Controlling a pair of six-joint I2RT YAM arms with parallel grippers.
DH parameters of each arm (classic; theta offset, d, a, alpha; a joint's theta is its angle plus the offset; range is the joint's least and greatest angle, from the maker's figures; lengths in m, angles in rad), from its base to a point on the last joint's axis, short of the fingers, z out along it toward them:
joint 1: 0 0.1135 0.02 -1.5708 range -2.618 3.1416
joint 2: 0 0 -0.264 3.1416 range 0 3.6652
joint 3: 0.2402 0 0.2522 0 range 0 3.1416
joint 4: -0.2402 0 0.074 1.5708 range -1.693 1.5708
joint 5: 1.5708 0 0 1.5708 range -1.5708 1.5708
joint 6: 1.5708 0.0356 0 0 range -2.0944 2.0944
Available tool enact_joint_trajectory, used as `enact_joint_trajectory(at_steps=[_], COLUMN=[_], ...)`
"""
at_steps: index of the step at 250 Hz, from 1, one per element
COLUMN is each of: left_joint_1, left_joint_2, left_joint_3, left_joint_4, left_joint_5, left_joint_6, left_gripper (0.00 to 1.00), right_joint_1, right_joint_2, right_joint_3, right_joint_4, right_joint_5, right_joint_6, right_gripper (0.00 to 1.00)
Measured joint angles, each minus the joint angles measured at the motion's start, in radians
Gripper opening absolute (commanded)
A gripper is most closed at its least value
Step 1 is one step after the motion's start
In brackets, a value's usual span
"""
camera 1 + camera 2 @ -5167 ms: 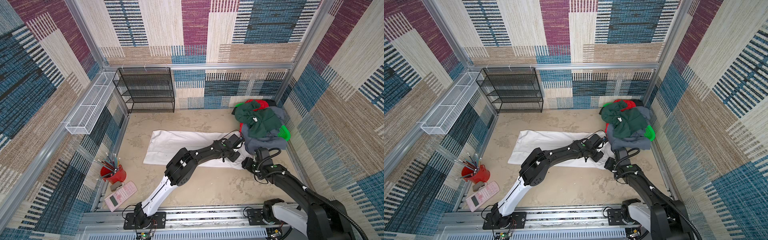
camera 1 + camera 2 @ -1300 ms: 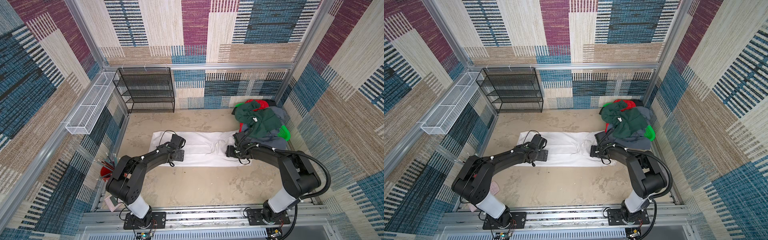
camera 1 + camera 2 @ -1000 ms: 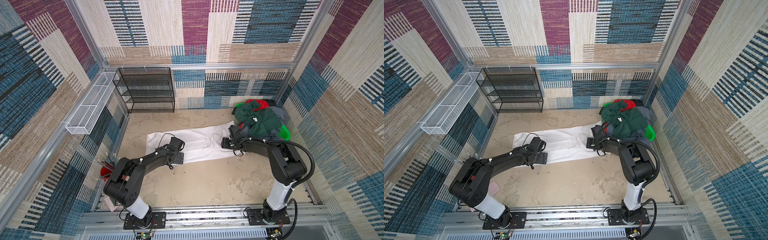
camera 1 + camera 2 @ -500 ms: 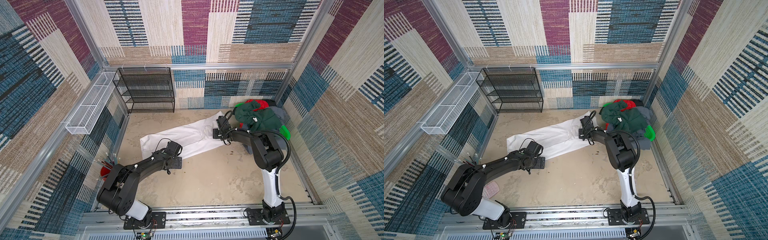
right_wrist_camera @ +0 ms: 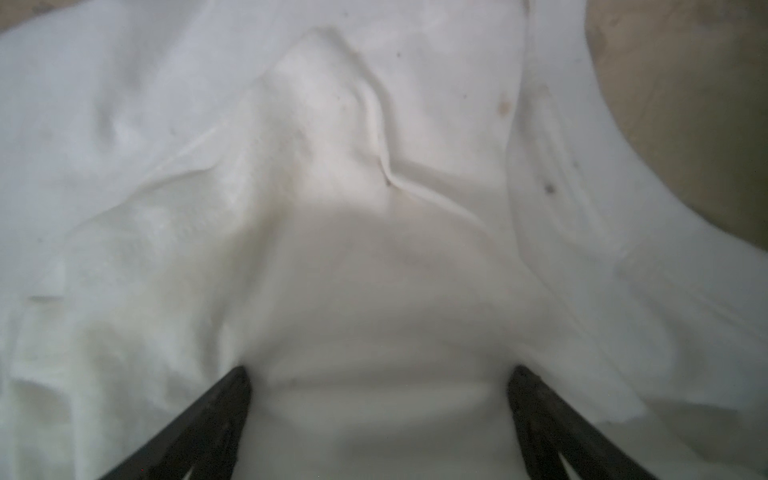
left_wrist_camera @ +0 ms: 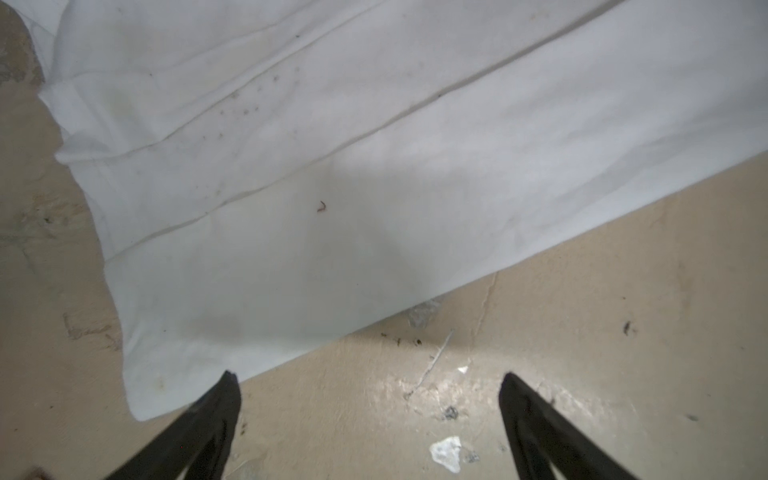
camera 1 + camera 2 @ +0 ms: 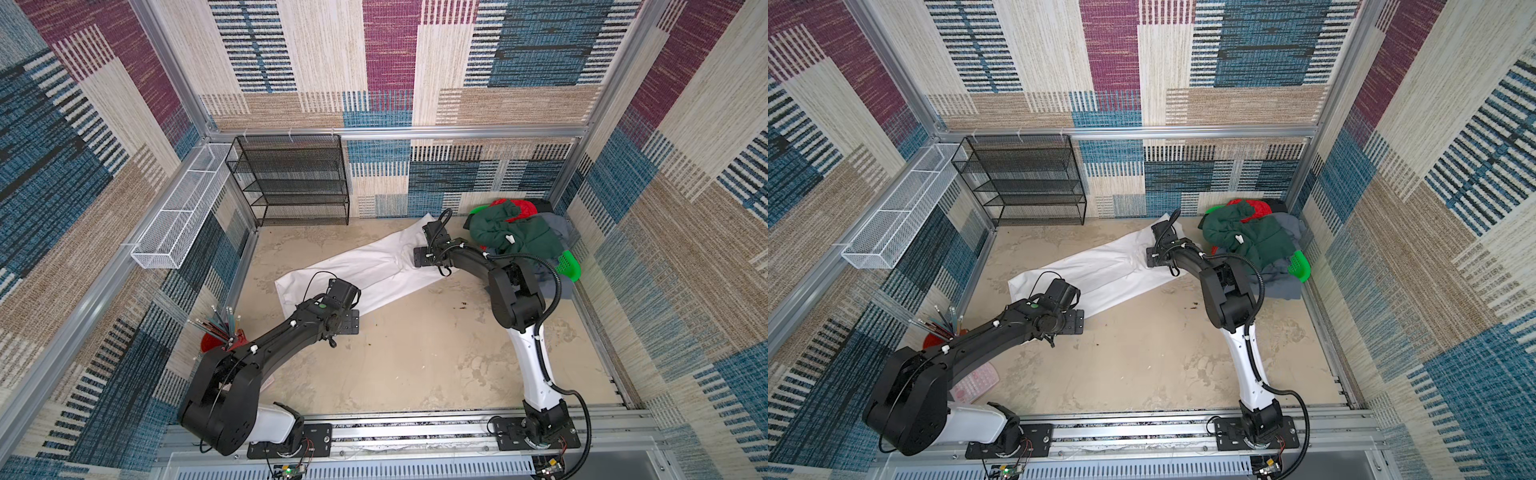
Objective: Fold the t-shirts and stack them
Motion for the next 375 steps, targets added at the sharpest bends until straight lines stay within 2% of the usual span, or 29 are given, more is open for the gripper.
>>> enact_joint_trajectory(at_steps=[43, 111, 145, 176, 198, 219, 238, 252, 296, 337, 375], left_joint_1=[0.005, 0.053, 0.053, 0.054, 0.052, 0.051, 0.051, 0.049, 0.047, 0.030, -0.075], left_joint_2=[0.074, 0.185, 0.214, 0.232, 0.242, 0.253, 0.260, 0.262, 0.266, 0.256, 0.207], left_joint_3=[0.026, 0.053, 0.066, 0.071, 0.072, 0.075, 0.077, 0.077, 0.071, 0.061, 0.035], left_joint_4=[-0.007, 0.008, 0.024, 0.051, 0.070, 0.094, 0.105, 0.111, 0.120, 0.121, 0.056], left_joint_5=[-0.024, -0.008, 0.009, 0.027, 0.044, 0.057, 0.072, 0.080, 0.058, 0.051, 0.076], left_joint_6=[0.008, 0.015, 0.018, 0.018, 0.018, 0.018, 0.017, 0.017, 0.017, 0.012, -0.016], left_gripper=[0.98, 0.95, 0.89, 0.76, 0.57, 0.42, 0.32, 0.28, 0.00, 0.00, 0.00], right_joint_1=[-0.002, -0.055, -0.055, -0.058, -0.061, -0.066, -0.068, -0.068, -0.068, -0.068, -0.068], right_joint_2=[-0.134, -0.520, -0.648, -0.739, -0.785, -0.790, -0.790, -0.790, -0.788, -0.766, -0.752], right_joint_3=[-0.117, -0.526, -0.662, -0.769, -0.818, -0.831, -0.844, -0.859, -0.889, -0.889, -0.936], right_joint_4=[0.005, 0.145, 0.188, 0.207, 0.213, 0.213, 0.218, 0.227, 0.245, 0.285, 0.352], right_joint_5=[-0.021, -0.038, -0.050, -0.054, -0.062, -0.089, -0.115, -0.130, -0.180, -0.223, -0.233], right_joint_6=[0.027, 0.111, 0.120, 0.135, 0.169, 0.191, 0.201, 0.206, 0.220, 0.238, 0.268], right_gripper=[0.99, 0.98, 0.98, 0.99, 0.99, 0.99, 0.99, 0.99, 0.99, 0.99, 0.99])
